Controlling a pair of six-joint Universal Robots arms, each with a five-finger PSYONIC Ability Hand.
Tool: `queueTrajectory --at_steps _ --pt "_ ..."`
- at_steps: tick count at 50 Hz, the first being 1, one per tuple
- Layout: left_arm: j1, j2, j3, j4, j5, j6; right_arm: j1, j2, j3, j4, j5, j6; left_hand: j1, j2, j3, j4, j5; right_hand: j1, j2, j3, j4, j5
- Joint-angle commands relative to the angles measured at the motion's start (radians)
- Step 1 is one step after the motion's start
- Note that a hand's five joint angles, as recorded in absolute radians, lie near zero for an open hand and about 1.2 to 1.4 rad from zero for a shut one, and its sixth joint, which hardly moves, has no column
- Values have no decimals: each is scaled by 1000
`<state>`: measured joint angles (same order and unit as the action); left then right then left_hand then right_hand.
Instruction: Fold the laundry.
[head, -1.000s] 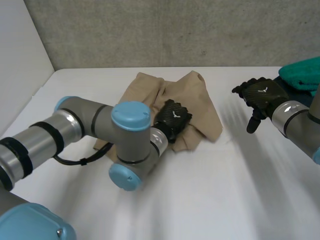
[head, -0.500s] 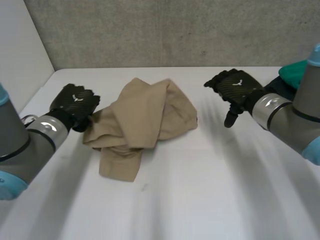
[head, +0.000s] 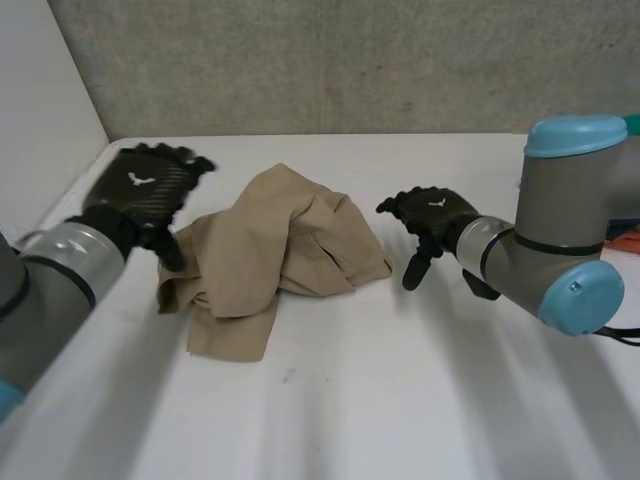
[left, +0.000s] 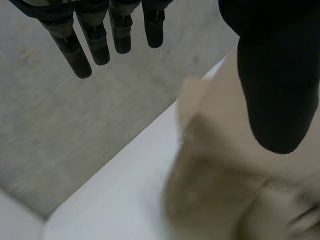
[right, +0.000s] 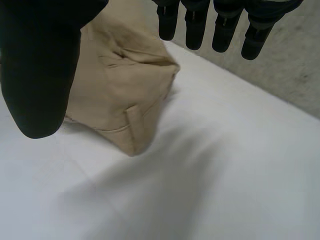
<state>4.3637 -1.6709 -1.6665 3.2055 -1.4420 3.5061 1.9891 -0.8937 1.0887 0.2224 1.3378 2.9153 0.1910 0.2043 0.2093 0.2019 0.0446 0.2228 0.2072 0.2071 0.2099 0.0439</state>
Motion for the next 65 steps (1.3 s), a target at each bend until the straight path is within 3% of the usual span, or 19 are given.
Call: queueTrajectory --at_steps 1,6,11,13,16,18,21,27,31,36,41,48,55,59,65 --pt "-193 -114 51 33 -110 -179 40 99 -47 -67 -11 74 -17 -30 -35 -27 -45 -48 -33 -33 -35 -44" --pt "-271 -329 213 50 -328 -236 77 188 -98 -149 10 128 -17 -30 -35 -27 -45 -48 -33 -33 -35 -44" --pt "-302 -473 353 47 -457 -234 109 236 -115 -241 64 137 -17 -30 -35 -27 -45 -40 -24 -24 -27 -36" --pt "-299 -530 411 59 -484 -217 125 252 -116 -288 89 133 -17 -30 -35 -27 -45 214 230 230 227 219" --pt "-291 -573 456 60 -494 -190 132 263 -115 -328 109 130 250 237 232 240 222 599 615 615 612 603" --pt "-283 -601 476 56 -494 -159 136 262 -109 -363 124 127 649 636 631 638 621 1171 1187 1187 1184 1176" --pt "-267 -589 469 60 -500 -139 128 234 -95 -376 132 124 1203 1190 1185 1192 1175 1174 1189 1189 1186 1178" --pt "-239 -396 424 36 -465 -167 102 87 -55 -362 126 52 1205 1192 1187 1194 1177 1174 1189 1189 1186 1178" --pt "-230 -186 413 -18 -365 -177 80 -71 -44 -321 124 -117 1205 1192 1187 1194 1177 1174 1189 1189 1186 1178" --pt "-175 18 464 -195 -181 -182 68 -288 -82 -181 127 -345 1205 1192 1187 1194 1177 1174 1189 1189 1186 1178" --pt "-109 71 551 -395 -112 -199 68 -387 -164 -43 124 -432 1205 1192 1187 1194 1177 1174 1189 1189 1186 1178" --pt "-23 -15 602 -567 -22 -229 86 -373 -211 171 98 -545 1205 1192 1187 1194 1177 1174 1189 1189 1186 1178" --pt "-7 -239 620 -561 34 -219 108 -268 -190 218 113 -591 1205 1192 1187 1194 1177 1174 1189 1189 1186 1178" --pt "-9 -397 712 -492 -3 -181 123 -130 -231 122 141 -552 1205 1192 1187 1194 1177 1174 1189 1189 1186 1178" --pt "-1 -530 931 -163 -52 -88 131 25 -401 -176 259 -489 1205 1192 1187 1194 1177 1174 1189 1189 1186 1178"
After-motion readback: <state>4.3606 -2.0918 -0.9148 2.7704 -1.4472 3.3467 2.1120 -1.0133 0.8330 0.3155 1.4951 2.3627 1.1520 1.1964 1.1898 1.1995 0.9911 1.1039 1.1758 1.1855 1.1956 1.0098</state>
